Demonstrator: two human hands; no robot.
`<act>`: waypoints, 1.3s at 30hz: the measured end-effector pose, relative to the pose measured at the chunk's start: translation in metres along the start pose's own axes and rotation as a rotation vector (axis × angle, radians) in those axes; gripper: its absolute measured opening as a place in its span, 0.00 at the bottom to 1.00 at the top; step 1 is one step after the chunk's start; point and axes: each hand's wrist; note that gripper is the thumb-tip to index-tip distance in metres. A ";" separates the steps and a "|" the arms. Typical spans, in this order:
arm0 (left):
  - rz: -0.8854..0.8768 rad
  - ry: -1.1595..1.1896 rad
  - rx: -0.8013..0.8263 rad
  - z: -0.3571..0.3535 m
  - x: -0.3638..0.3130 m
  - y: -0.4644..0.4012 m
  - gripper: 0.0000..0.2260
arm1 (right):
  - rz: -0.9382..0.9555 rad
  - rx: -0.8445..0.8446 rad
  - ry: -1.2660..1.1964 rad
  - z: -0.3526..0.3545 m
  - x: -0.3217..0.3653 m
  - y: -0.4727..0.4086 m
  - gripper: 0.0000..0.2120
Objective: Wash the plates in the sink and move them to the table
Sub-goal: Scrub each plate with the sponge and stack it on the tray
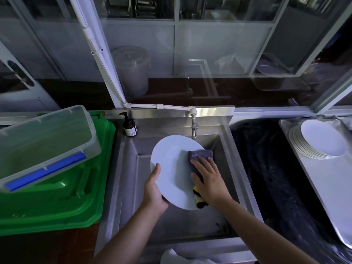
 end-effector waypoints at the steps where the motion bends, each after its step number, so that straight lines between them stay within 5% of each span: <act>1: -0.004 0.004 -0.012 -0.002 -0.001 -0.001 0.20 | 0.032 0.002 -0.019 -0.001 0.003 0.005 0.31; 10: 0.092 -0.020 0.006 -0.011 -0.010 -0.013 0.32 | 0.429 0.100 -0.014 0.003 0.027 0.036 0.41; 16: 0.071 -0.124 -0.023 0.005 -0.026 -0.025 0.21 | 0.730 0.028 0.272 0.025 -0.035 0.033 0.31; 26: 0.125 -0.017 0.019 -0.033 0.020 -0.013 0.18 | 0.572 -0.234 0.221 0.012 0.008 0.023 0.25; 36: 0.117 -0.247 0.001 0.002 -0.039 -0.030 0.14 | 0.836 -0.029 0.296 0.043 -0.040 0.026 0.27; 39: 0.099 -0.170 0.010 -0.004 -0.029 -0.027 0.13 | 0.771 -0.061 0.246 0.046 -0.036 0.023 0.26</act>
Point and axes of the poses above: each hand's wrist, its own y-axis away from the middle knuckle, its own z-axis out of the back of the hand, x = y × z, and after that the axes turned 2 degrees about -x, right-handed
